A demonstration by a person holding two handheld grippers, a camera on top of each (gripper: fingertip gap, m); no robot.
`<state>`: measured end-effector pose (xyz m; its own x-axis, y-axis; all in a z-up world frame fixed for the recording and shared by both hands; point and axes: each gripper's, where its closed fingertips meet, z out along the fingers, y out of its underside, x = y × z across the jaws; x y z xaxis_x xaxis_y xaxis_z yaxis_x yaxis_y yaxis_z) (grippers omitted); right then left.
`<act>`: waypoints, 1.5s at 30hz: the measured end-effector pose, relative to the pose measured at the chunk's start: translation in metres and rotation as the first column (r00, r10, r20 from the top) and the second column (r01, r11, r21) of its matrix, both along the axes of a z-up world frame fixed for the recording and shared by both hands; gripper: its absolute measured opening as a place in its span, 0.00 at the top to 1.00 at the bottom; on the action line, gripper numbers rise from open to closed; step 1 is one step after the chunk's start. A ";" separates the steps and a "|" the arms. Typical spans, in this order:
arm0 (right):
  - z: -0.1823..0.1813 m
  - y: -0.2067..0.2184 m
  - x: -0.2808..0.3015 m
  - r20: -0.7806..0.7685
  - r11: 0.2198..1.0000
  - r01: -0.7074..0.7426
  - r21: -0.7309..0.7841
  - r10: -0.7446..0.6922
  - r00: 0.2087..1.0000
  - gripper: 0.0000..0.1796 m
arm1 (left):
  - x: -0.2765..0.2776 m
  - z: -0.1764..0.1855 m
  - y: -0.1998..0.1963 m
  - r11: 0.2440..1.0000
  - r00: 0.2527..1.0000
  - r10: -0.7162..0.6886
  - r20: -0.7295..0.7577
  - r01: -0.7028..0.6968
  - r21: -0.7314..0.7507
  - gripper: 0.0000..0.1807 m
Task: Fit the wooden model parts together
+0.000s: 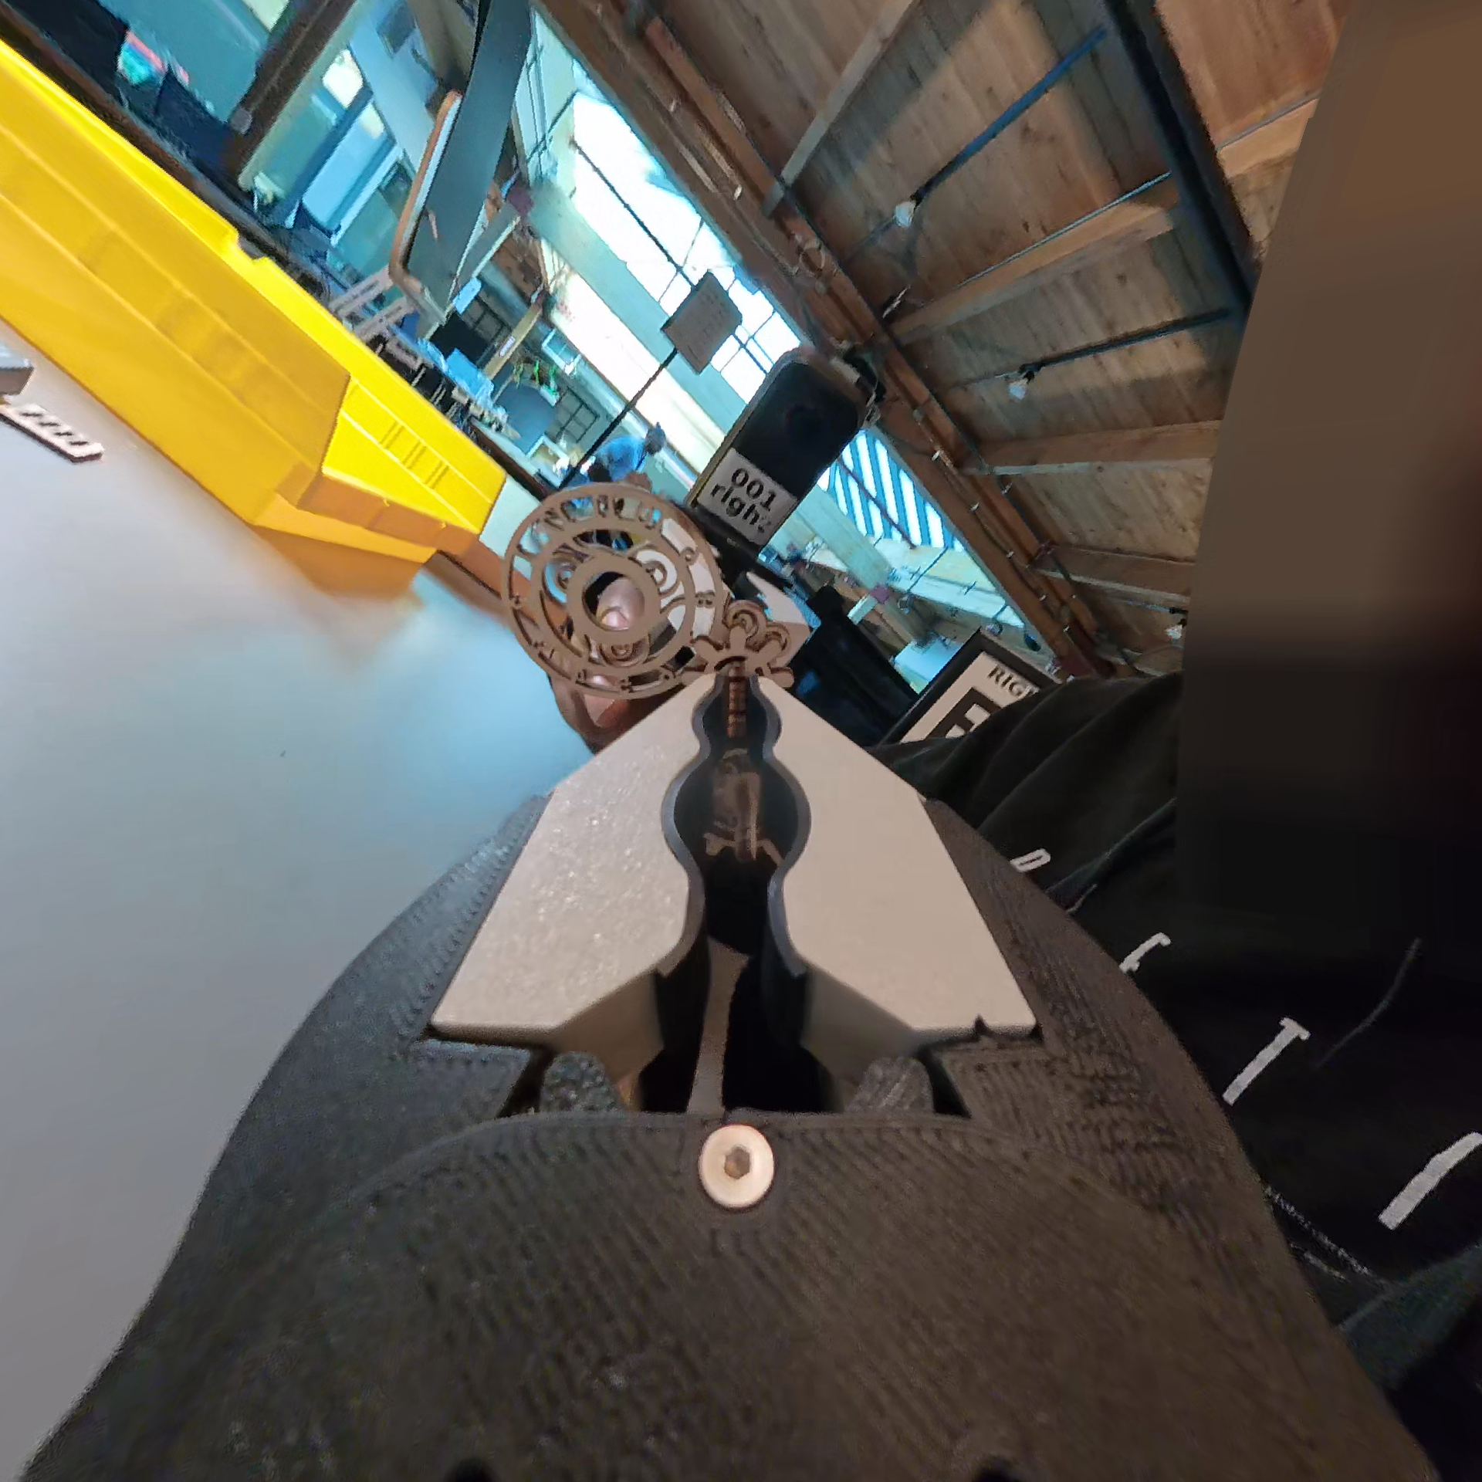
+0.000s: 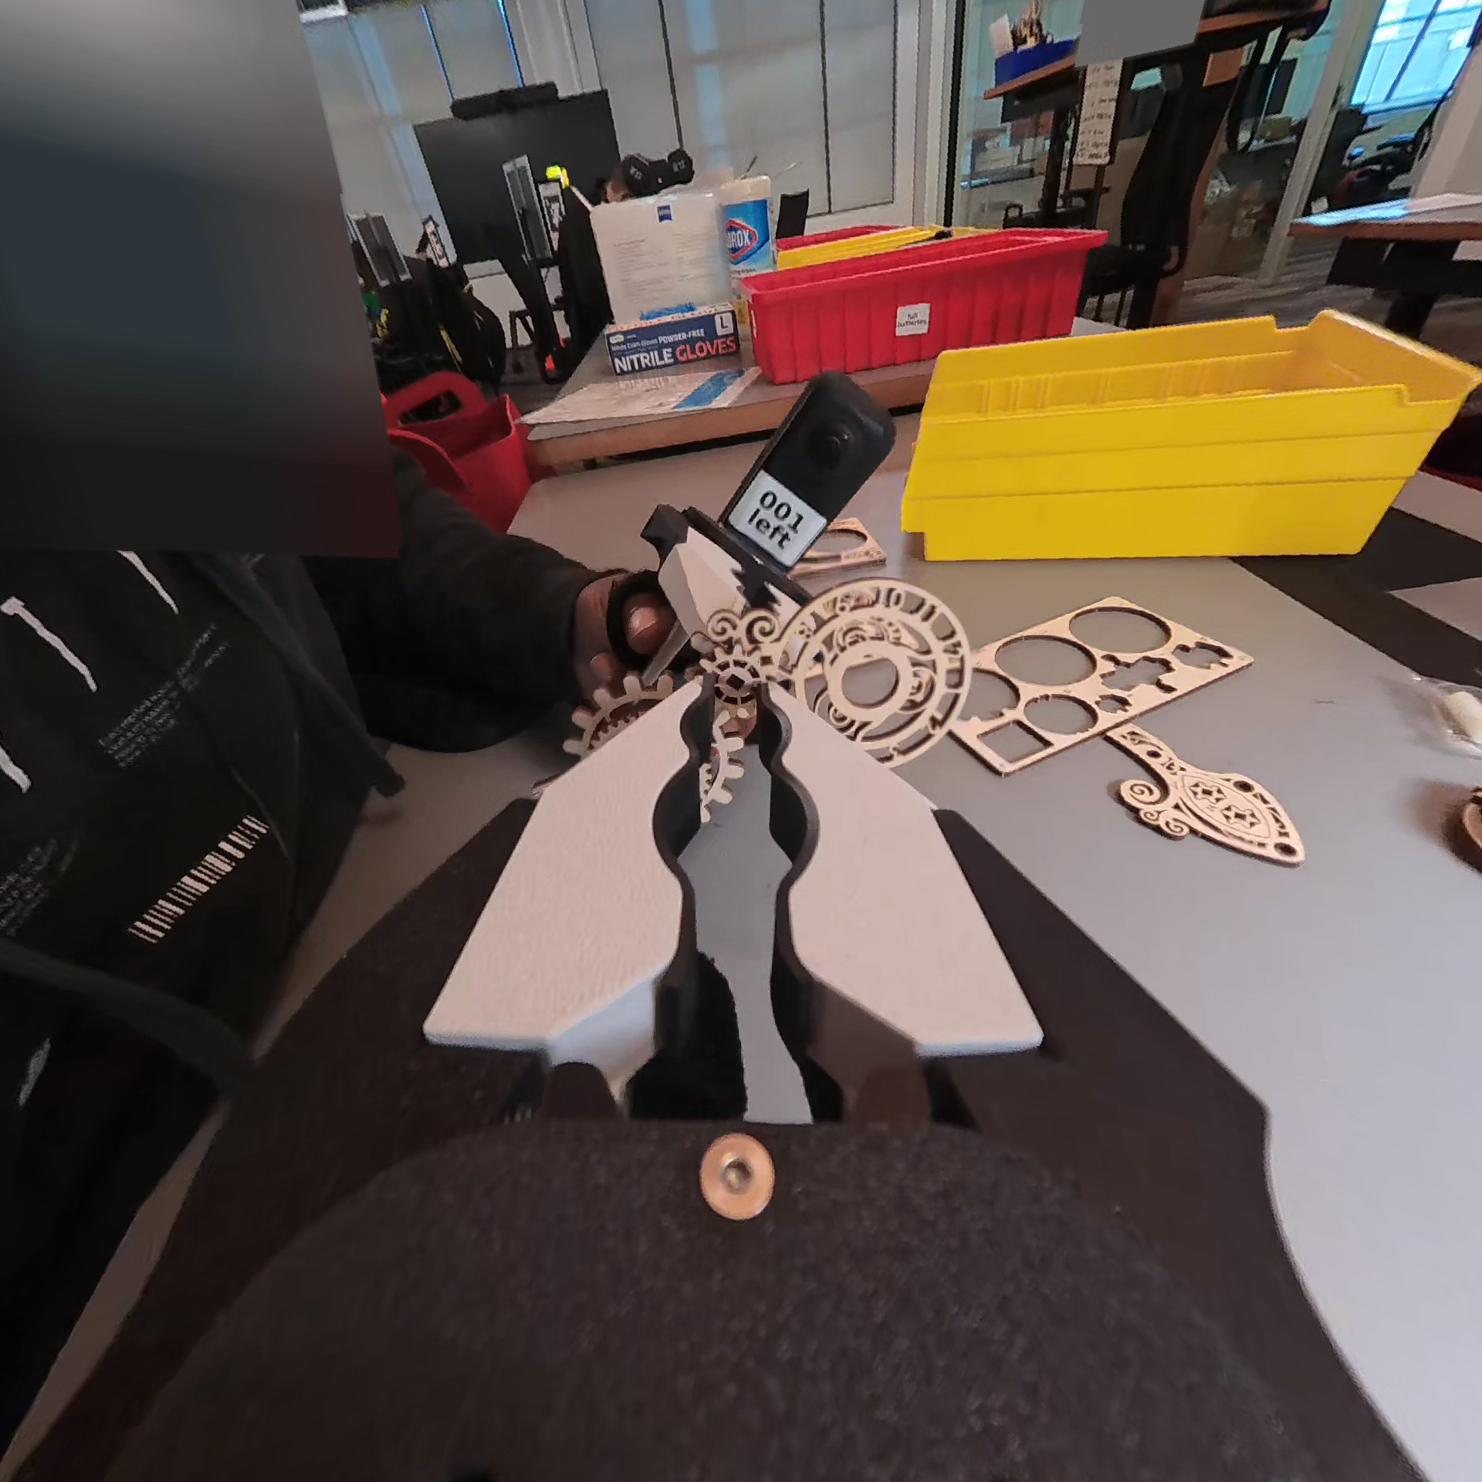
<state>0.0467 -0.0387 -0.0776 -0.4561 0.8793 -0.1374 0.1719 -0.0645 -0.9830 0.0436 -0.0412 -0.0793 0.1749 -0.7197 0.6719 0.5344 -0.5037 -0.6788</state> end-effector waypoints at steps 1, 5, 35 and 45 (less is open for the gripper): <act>-0.004 0.000 0.001 0.014 1.000 -0.006 0.009 0.006 1.000 0.96 | 0.002 -0.004 -0.001 1.000 1.000 -0.015 -0.021 0.015 -0.010 0.99; -0.013 -0.003 0.005 0.043 0.999 -0.041 0.020 0.040 0.998 0.96 | 0.007 -0.014 -0.004 0.997 0.992 -0.075 -0.101 0.071 -0.043 0.99; -0.025 -0.013 0.014 0.119 0.983 -0.116 0.143 0.099 0.988 0.99 | 0.019 -0.028 -0.012 0.989 0.967 -0.148 -0.208 0.147 -0.020 0.99; -0.010 0.003 0.008 0.043 0.997 -0.041 0.063 0.039 0.998 0.91 | 0.008 -0.007 0.002 0.993 0.989 -0.063 -0.133 0.076 0.092 0.99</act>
